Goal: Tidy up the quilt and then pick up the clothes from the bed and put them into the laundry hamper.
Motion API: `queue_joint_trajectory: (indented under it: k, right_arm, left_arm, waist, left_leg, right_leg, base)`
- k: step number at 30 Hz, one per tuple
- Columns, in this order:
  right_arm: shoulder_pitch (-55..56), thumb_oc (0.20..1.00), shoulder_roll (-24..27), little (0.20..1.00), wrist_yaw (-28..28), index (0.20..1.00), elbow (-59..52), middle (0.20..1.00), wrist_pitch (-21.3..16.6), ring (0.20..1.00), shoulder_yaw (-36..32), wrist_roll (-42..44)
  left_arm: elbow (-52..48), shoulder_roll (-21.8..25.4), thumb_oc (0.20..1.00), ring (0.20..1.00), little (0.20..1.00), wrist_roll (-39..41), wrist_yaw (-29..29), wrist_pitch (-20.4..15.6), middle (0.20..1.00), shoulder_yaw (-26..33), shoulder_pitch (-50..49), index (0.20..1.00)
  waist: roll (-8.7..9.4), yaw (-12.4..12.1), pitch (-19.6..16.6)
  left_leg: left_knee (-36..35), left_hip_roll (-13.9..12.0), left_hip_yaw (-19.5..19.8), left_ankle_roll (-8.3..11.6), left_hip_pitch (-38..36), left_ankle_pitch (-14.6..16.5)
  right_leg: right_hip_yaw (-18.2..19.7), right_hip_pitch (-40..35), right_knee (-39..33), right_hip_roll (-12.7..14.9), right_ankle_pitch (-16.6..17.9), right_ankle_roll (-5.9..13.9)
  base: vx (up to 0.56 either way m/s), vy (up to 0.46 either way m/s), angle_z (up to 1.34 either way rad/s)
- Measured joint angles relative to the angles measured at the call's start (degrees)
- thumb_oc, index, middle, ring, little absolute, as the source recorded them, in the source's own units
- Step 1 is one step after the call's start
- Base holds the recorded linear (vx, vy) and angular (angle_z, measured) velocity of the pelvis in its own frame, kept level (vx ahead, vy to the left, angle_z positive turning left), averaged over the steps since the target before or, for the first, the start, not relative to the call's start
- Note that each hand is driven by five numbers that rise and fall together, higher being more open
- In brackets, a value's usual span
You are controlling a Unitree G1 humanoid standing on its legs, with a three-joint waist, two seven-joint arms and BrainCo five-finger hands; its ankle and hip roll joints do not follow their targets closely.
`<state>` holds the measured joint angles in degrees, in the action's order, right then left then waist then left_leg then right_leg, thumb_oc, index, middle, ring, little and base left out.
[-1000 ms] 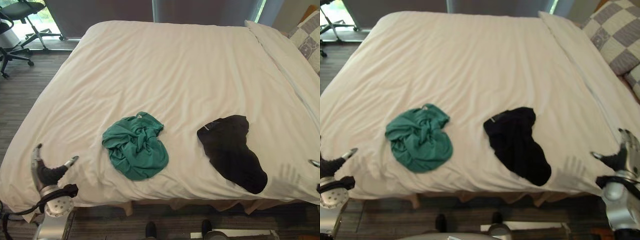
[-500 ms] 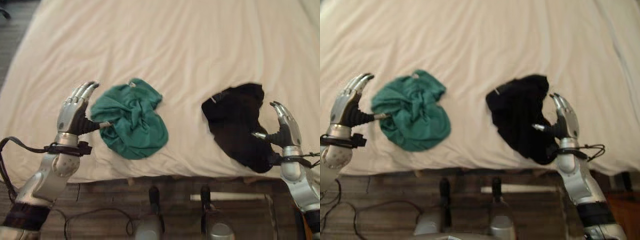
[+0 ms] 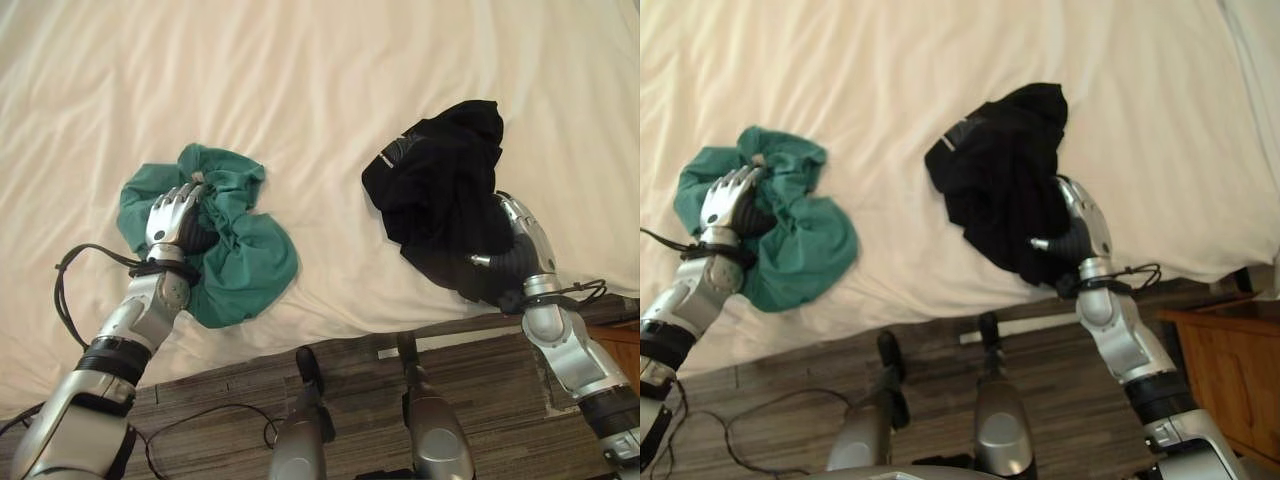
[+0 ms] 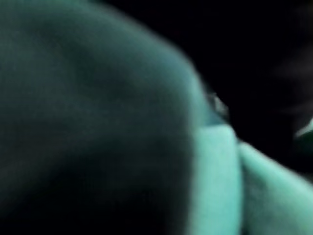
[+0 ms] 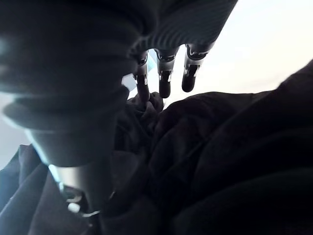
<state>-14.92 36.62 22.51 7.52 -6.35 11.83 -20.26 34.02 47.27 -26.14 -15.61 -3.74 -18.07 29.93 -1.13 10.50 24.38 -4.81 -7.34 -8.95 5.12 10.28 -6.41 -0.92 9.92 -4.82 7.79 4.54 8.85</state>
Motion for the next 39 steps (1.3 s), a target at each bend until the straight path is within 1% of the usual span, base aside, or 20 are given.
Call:
queue_joint_trajectory:
  k: [3,5,7,12,14,15,17,21,24,25,28,29,30,31,32,34,36,37,38,39]
  right_arm:
    - [-1.4,1.000,0.0,1.000,0.1,1.000,0.0,1.000,0.1,1.000,0.3,-0.1]
    - [-1.6,1.000,0.2,1.000,0.1,1.000,-0.6,1.000,0.1,1.000,0.2,-0.3]
    - [-2.7,1.000,0.5,1.000,-0.2,1.000,0.7,1.000,1.0,1.000,1.0,-2.2]
    - [-14.5,1.000,-0.1,1.000,-1.6,1.000,12.1,1.000,3.0,1.000,10.7,-2.3]
    - [-17.8,1.000,-1.7,1.000,-1.2,1.000,19.0,1.000,3.6,1.000,11.3,-2.2]
    - [-18.6,0.200,-2.5,0.200,-0.9,0.200,21.6,0.200,3.9,0.200,11.0,-2.0]
    - [-20.6,0.200,-5.3,0.200,0.2,0.200,29.1,0.200,4.4,0.200,10.5,-0.1]
    - [-18.3,0.200,-5.8,0.200,-0.2,0.200,26.9,0.200,6.3,0.200,7.8,3.1]
    - [-9.3,0.200,-7.2,0.200,-2.2,0.200,21.3,0.200,5.6,0.200,3.1,6.4]
    - [-3.6,0.200,-8.2,0.200,-3.8,0.200,20.4,0.200,4.7,0.200,1.9,8.2]
    - [4.8,0.200,-9.7,0.200,-6.7,0.200,16.3,0.200,3.8,0.200,-1.6,12.1]
    - [7.9,0.200,-11.3,0.200,-8.8,0.200,16.2,0.200,3.3,0.200,-3.6,15.6]
    - [11.7,0.200,-13.5,0.200,-9.9,0.200,15.2,0.200,2.2,0.200,-7.6,19.2]
    - [14.3,0.200,-14.6,0.200,-10.4,0.200,14.9,0.200,1.4,0.200,-9.1,22.1]
    - [17.2,0.200,-16.7,0.200,-11.9,0.200,16.7,0.200,0.5,0.200,-8.6,29.0]
    - [19.7,0.200,-17.3,0.200,-16.2,0.200,18.3,0.200,-1.1,0.200,-7.9,40.3]
    - [20.6,0.200,-16.6,0.200,-17.9,0.200,18.5,0.200,-1.4,0.200,-6.7,43.6]
    - [23.5,0.200,-14.7,0.200,-18.7,0.200,17.2,0.200,-2.8,0.200,-6.4,45.6]
    - [23.7,0.200,-14.1,0.200,-18.8,0.200,18.0,0.200,-3.4,0.200,-6.7,45.7]
    - [24.3,0.200,-12.9,0.200,-18.5,0.200,18.2,0.200,-3.8,0.200,-6.8,45.6]
  left_arm:
    - [-1.0,-0.8,0.200,0.200,0.200,0.2,-0.1,0.3,0.200,1.2,-0.2,0.200]
    - [-14.9,-1.6,0.200,0.200,0.200,0.7,2.2,2.9,0.200,6.1,-6.6,0.200]
    - [-23.1,-2.3,0.200,0.200,0.200,1.2,3.6,0.8,0.200,7.2,-13.4,0.200]
    - [-17.7,-14.2,0.200,0.200,0.200,6.8,1.5,-3.5,0.200,8.7,-17.7,0.200]
    - [-17.0,-15.1,0.200,0.200,0.200,10.0,1.0,-5.1,0.200,6.5,-17.2,0.200]
    - [-16.6,-15.2,0.200,0.200,0.200,10.5,0.8,-5.5,0.200,5.9,-17.2,0.200]
    - [-12.8,-16.1,0.200,0.200,0.200,13.0,0.8,-7.2,0.200,5.0,-17.5,0.200]
    - [-11.7,-17.1,0.200,0.200,0.200,18.1,2.3,-7.4,0.200,6.1,-21.2,0.200]
    - [-11.5,-18.8,0.200,0.200,0.200,20.1,4.2,-7.3,0.200,8.4,-25.7,0.200]
    - [-10.5,-19.0,0.200,0.200,0.200,21.6,5.3,-6.3,0.200,9.0,-28.5,0.200]
    - [-10.3,-20.9,0.200,0.200,0.200,23.9,6.9,-4.2,0.200,12.3,-33.3,0.200]
    - [-9.9,-22.1,0.200,0.200,0.200,27.1,7.6,-3.6,0.200,12.9,-35.0,0.200]
    - [-10.2,-24.7,0.200,0.200,0.200,30.8,8.2,-3.3,0.200,15.7,-35.5,0.200]
    - [-10.5,-27.0,0.200,0.200,0.200,33.3,8.3,-3.5,0.200,17.4,-36.1,0.200]
    - [-10.1,-27.3,0.200,0.200,0.200,38.2,8.5,-3.9,0.200,17.4,-38.1,0.200]
    - [-7.8,-27.9,0.200,0.200,0.200,47.2,9.9,-4.2,0.200,17.9,-40.7,0.200]
    - [-8.0,-28.4,0.200,0.200,0.200,50.6,10.5,-4.1,0.200,18.0,-43.6,0.200]
    - [-8.7,-30.3,0.200,0.200,0.200,53.4,10.9,-5.0,0.200,18.2,-44.3,0.200]
    - [-8.5,-31.4,0.200,0.200,0.200,54.8,10.9,-5.3,0.200,17.8,-44.2,0.200]
    - [-6.9,-32.4,0.200,0.200,0.200,55.2,10.8,-5.6,0.200,16.8,-42.4,0.200]
  waist:
    - [-0.11,-0.5,0.0]
    - [0.22,-1.1,0.3]
    - [0.26,-3.3,0.5]
    - [0.56,-6.9,0.7]
    - [0.51,-8.0,0.7]
    - [0.50,-8.5,0.7]
    - [0.50,-8.8,0.6]
    - [0.46,-9.1,-1.3]
    - [0.50,-9.3,-3.9]
    - [0.85,-9.4,-5.7]
    - [1.11,-9.1,-7.2]
    - [1.01,-8.8,-8.2]
    - [0.80,-7.8,-8.4]
    - [0.12,-7.7,-8.4]
    - [1.05,-8.4,-10.7]
    - [1.48,-9.0,-12.4]
    - [0.94,-10.0,-12.6]
    - [0.21,-11.1,-12.8]
    - [-0.62,-11.2,-12.7]
    - [-0.33,-10.4,-13.1]
  left_leg:
    - [0.0,0.2,0.1,0.00,0.1,0.0]
    - [0.0,0.3,0.2,0.00,0.2,0.0]
    - [0.0,0.1,0.5,-0.01,0.2,-0.1]
    - [0.0,0.5,2.6,-0.03,-0.4,-0.5]
    - [0.0,0.7,3.8,0.09,-0.7,-0.7]
    - [0.0,0.8,4.4,0.12,-0.8,-0.8]
    - [0.0,0.8,5.7,0.41,-2.2,-0.6]
    - [-0.2,0.7,6.8,0.33,-2.5,0.0]
    - [-0.1,0.8,7.9,-0.07,-2.9,-0.3]
    - [0.0,1.2,8.2,-0.07,-3.5,-0.1]
    - [0.0,1.6,9.9,-0.18,-5.5,0.0]
    - [0.0,2.2,12.1,-0.42,-5.8,0.5]
    - [0.1,2.8,15.2,-0.66,-6.1,0.2]
    - [0.0,2.3,17.2,-0.96,-6.6,-0.1]
    - [0.0,1.9,17.6,-1.20,-6.6,0.4]
    - [-0.1,1.5,19.5,-0.60,-6.5,0.6]
    - [0.1,0.7,20.4,-0.21,-5.8,0.2]
    - [0.1,0.6,22.6,1.72,-4.0,-1.7]
    - [0.2,0.8,24.0,2.12,-2.6,-2.7]
    - [0.3,1.2,22.0,2.90,0.1,-5.0]
  right_leg:
    - [-0.2,0.0,0.0,-0.1,0.1,0.08]
    - [-0.2,0.0,0.0,0.0,0.1,0.08]
    - [-0.7,-0.3,0.0,-0.1,0.1,0.07]
    - [-2.8,-2.3,0.0,0.0,0.0,0.05]
    - [-3.9,-3.3,0.0,0.0,-0.2,-0.05]
    - [-4.3,-3.7,0.0,0.0,-0.2,-0.08]
    - [-5.7,-5.9,-0.3,0.1,-0.7,-0.23]
    - [-6.7,-7.1,-0.3,0.3,-1.3,-0.71]
    - [-8.3,-8.2,0.0,0.2,-1.6,-0.89]
    - [-8.6,-9.0,0.0,0.3,-2.1,-1.06]
    - [-10.1,-12.1,0.0,0.3,-2.8,-0.85]
    - [-7.3,-12.8,0.8,-0.3,-4.6,-1.91]
    - [-2.4,-14.5,1.5,-1.0,-6.6,-3.33]
    - [0.1,-15.7,1.6,-1.1,-8.6,-3.82]
    - [3.8,-15.3,0.2,-1.8,-9.3,-3.13]
    - [1.4,-16.5,-0.3,-3.3,-8.7,-3.11]
    - [0.2,-17.2,-0.2,-4.4,-8.7,-3.14]
    - [-2.9,-17.3,-0.2,-5.2,-8.9,-3.26]
    - [-5.0,-17.0,-0.2,-5.7,-9.1,-3.37]
    - [-9.2,-16.2,-0.3,-5.0,-9.2,-4.13]
  base:
    - [-0.01,-0.037,0.01]
    - [-0.02,-0.055,0.03]
    - [0.00,-0.037,0.08]
    - [0.00,-0.024,0.19]
    - [0.01,-0.010,0.29]
    - [0.02,0.003,0.33]
    - [0.04,0.023,0.30]
    - [0.07,0.045,0.19]
    - [0.04,0.044,0.18]
    - [0.05,0.068,0.26]
    - [0.07,0.025,0.35]
    - [0.12,0.016,0.73]
    - [0.05,0.023,1.04]
    - [0.06,-0.092,1.12]
    - [0.02,-0.084,0.76]
    - [-0.06,-0.110,0.55]
    - [-0.18,-0.025,0.54]
    - [-0.21,0.044,1.00]
    - [-0.22,0.046,1.56]
    - [-0.22,0.101,1.55]
